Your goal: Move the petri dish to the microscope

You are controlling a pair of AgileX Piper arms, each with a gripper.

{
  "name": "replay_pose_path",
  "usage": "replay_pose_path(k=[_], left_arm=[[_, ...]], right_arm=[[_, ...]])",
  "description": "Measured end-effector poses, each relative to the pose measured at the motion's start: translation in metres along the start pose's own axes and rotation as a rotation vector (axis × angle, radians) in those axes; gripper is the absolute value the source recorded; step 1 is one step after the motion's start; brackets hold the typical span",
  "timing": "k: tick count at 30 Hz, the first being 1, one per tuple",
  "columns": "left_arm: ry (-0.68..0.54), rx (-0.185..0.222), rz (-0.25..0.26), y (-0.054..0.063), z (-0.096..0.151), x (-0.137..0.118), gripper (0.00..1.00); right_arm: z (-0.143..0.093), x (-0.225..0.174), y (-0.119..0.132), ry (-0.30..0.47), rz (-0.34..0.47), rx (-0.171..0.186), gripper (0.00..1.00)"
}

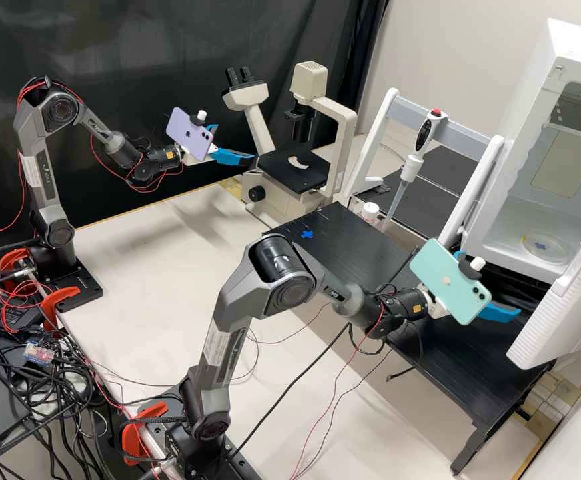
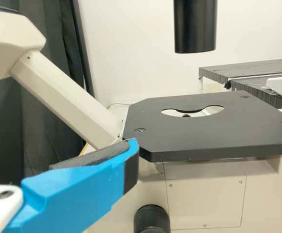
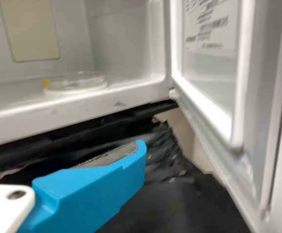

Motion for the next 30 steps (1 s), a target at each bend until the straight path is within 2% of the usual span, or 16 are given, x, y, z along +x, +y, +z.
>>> replay_pose_path(k=[4,11,15,21,27,30], left_arm=[[0.000,0.000,0.000,0.000,0.000,0.000,1.00],[0.000,0.000,0.000,0.000,0.000,0.000,1.00],[0.000,0.000,0.000,0.000,0.000,0.000,1.00],[0.000,0.000,0.000,0.000,0.000,0.000,1.00],[0.000,0.000,0.000,0.000,0.000,0.000,1.00],[0.000,0.000,0.000,0.000,0.000,0.000,1.00]], right_arm=[[-0.007,0.015,0.008,-0.007,0.026,0.002,1.00],[-0.017,0.037,0.020,0.007,0.051,-0.014,1.00],[-0.025,0.050,0.024,0.017,0.061,-0.009,1.00],[-0.038,0.075,0.008,0.006,0.027,-0.031,1.00],[-0.036,0.100,-0.007,-0.028,-0.011,-0.066,1.00],[-0.036,0.112,-0.007,-0.032,-0.007,-0.062,1.00]])
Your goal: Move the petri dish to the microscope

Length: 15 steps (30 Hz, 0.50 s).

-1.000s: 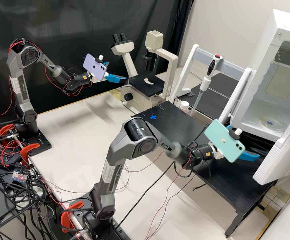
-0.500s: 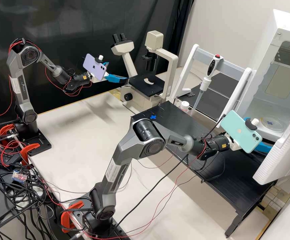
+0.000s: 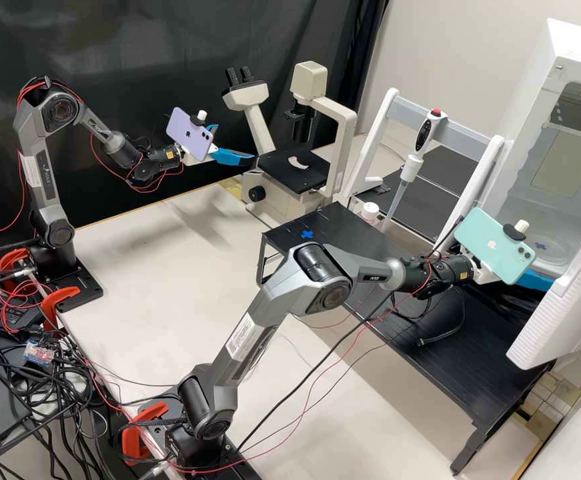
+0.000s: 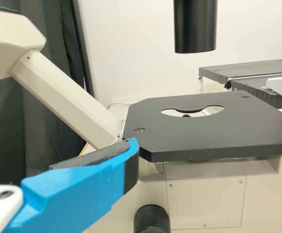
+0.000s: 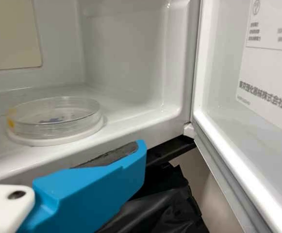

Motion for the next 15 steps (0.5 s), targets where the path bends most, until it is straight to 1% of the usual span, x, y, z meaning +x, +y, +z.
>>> replay_pose_path(k=[7,11,13,15], left_arm=[[0.000,0.000,0.000,0.000,0.000,0.000,1.00],[0.000,0.000,0.000,0.000,0.000,0.000,1.00],[0.000,0.000,0.000,0.000,0.000,0.000,1.00],[0.000,0.000,0.000,0.000,0.000,0.000,1.00]], right_arm=[[0.000,0.016,-0.001,0.012,0.005,0.003,1.00],[-0.001,0.020,-0.002,0.023,0.003,-0.011,1.00],[-0.002,0.022,-0.003,0.034,-0.002,-0.030,1.00],[-0.002,0.024,-0.004,0.040,-0.005,-0.033,1.00]])
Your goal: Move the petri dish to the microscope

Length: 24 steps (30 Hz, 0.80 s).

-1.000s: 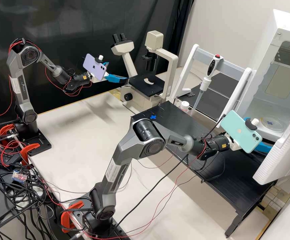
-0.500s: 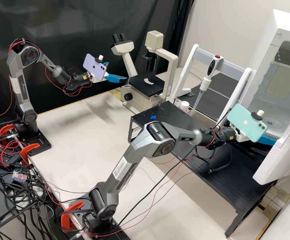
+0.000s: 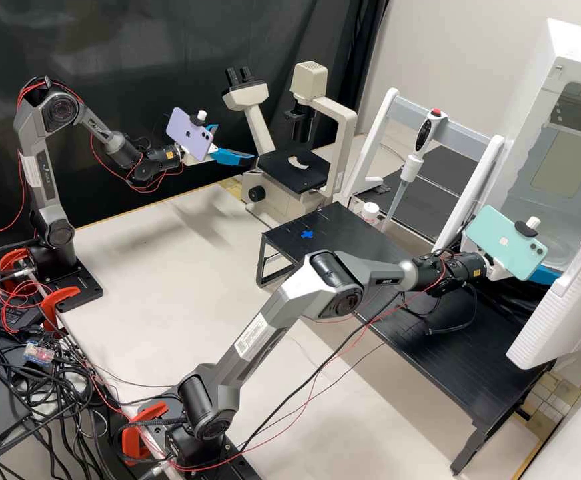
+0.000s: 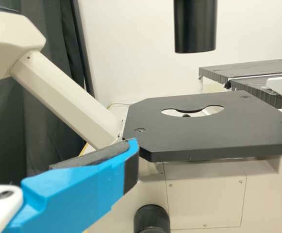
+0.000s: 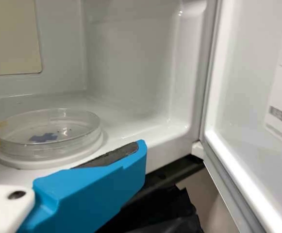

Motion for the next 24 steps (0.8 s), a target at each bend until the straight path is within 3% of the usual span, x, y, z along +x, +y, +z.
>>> replay_pose_path(k=[5,6,16,24], left_arm=[[0.000,0.000,0.000,0.0000,0.0000,0.0000,1.00],[0.000,0.000,0.000,0.0000,0.0000,0.0000,1.00],[0.000,0.000,0.000,0.0000,0.0000,0.0000,1.00],[0.000,0.000,0.000,0.0000,0.0000,0.0000,1.00]], right_arm=[[-0.0024,0.0018,0.0003,0.018,-0.003,-0.030,1.00],[-0.0037,0.0020,0.0009,0.026,-0.003,-0.032,0.00],[-0.0055,0.0025,0.0029,0.044,-0.009,-0.046,0.00],[0.0015,0.0041,0.0021,0.030,-0.011,-0.001,0.00]])
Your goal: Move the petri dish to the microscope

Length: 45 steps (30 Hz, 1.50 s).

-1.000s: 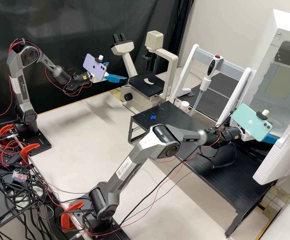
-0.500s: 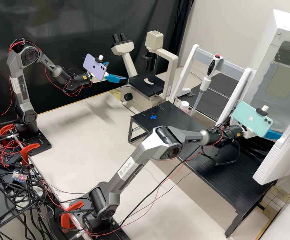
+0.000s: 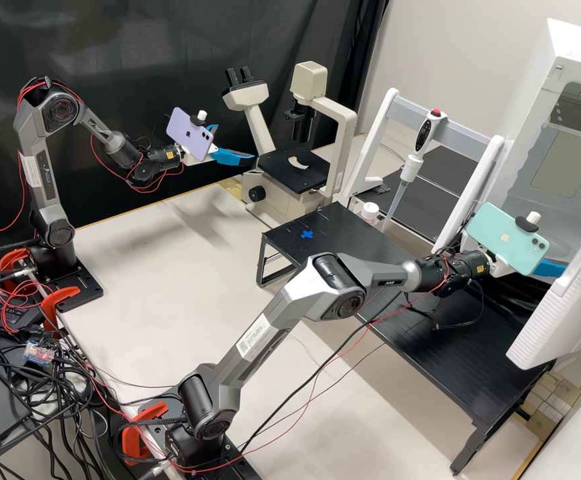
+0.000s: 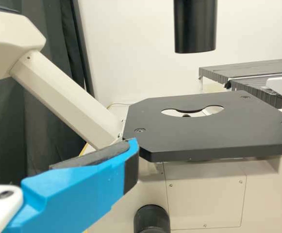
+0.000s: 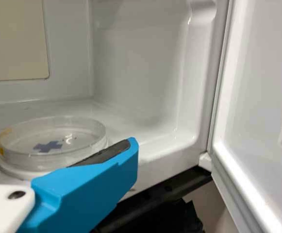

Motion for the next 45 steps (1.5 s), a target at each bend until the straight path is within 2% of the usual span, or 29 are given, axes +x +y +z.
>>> replay_pose_path(k=[16,19,22,25,38,45], left_arm=[[0.000,0.000,0.000,0.0000,0.0000,0.0000,1.00],[0.000,0.000,0.000,0.0000,0.0000,0.0000,1.00],[0.000,0.000,0.000,0.0000,0.0000,0.0000,1.00],[0.000,0.000,0.000,0.0000,0.0000,0.0000,1.00],[0.000,0.000,0.000,0.0000,0.0000,0.0000,1.00],[0.000,0.000,0.000,0.0000,0.0000,0.0000,1.00]], right_arm=[[0.0018,-0.0002,-0.0021,0.005,0.002,0.000,0.00],[0.0017,-0.0002,-0.0021,0.006,0.001,0.009,0.00],[0.0030,-0.0011,-0.0045,0.014,-0.002,-0.004,0.00],[0.0053,-0.0017,-0.0067,0.008,-0.009,0.014,0.00],[0.0035,-0.0027,-0.0026,0.033,-0.026,-0.003,0.00],[0.0060,-0.0042,-0.0052,0.024,-0.035,0.005,0.00]])
